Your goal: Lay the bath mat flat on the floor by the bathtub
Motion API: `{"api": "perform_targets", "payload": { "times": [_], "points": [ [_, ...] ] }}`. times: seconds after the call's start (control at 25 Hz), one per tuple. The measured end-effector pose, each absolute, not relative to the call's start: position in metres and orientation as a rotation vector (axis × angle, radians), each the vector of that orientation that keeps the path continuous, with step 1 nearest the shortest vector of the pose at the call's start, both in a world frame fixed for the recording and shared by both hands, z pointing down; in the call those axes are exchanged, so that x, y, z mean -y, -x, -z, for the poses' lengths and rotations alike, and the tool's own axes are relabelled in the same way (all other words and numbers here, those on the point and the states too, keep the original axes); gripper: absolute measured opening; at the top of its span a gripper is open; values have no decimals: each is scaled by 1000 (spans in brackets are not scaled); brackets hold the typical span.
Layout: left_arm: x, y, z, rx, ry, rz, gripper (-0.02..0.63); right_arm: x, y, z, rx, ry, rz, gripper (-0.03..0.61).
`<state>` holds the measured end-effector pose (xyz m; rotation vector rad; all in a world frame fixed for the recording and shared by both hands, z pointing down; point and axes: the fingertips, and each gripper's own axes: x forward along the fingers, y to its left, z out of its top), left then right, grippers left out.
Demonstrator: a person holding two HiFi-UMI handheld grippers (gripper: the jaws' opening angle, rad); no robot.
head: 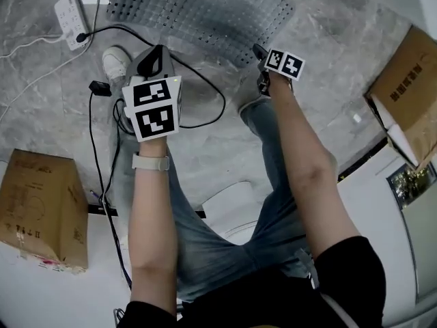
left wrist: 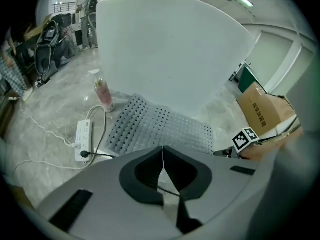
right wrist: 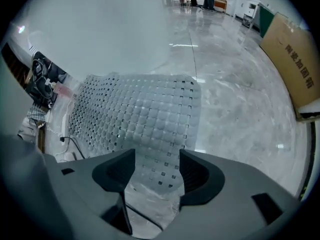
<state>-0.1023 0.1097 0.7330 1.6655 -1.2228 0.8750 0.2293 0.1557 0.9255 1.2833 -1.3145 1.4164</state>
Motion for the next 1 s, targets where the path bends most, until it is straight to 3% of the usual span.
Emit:
{"api": "perform_targets", "payload": {
  "times": [0.32, 0.64, 0.76, 0.8, 1.0],
  "points": [
    [-114, 109, -743, 1283, -1537, -880, 25, -152, -255, -989, 1283, -1308, -1457, 305],
    [-109, 109, -734, 1307, -1577, -918, 25, -159, -272, -1022, 1201, -1384, -1442, 350],
    [-110, 108, -732, 1317, -1572, -909, 25, -162, -274, -1018, 1180, -1391, -1476, 291],
    [-110, 106, -732, 1316, -1575, -913, 25, -164, -276, -1017, 1167, -1387, -1506, 214],
    [-111, 99, -731, 1297, -1595, -931, 24, -166, -278, -1013, 1195, -1363, -1593, 179]
  ]
}}
